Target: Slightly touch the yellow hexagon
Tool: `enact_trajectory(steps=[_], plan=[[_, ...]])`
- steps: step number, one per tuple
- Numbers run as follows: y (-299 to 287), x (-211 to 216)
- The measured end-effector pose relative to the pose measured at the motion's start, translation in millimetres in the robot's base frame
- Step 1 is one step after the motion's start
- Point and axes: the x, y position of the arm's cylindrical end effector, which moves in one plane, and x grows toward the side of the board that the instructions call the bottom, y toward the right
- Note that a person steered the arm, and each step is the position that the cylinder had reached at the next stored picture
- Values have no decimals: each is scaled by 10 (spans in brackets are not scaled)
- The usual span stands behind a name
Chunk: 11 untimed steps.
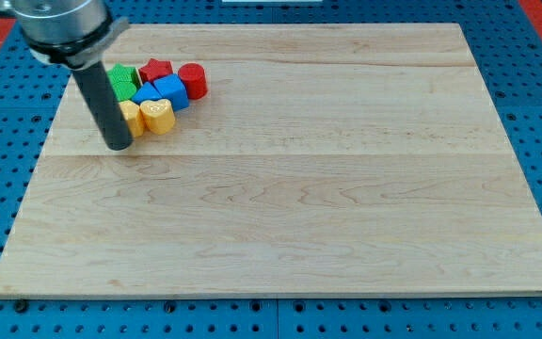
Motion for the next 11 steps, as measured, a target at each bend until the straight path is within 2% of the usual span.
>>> enact_trajectory(steps=[2, 3, 4, 5, 6, 11], plan=[[292, -145], [292, -98], [293, 173], [-256, 170], [-577, -91], [-245, -115]])
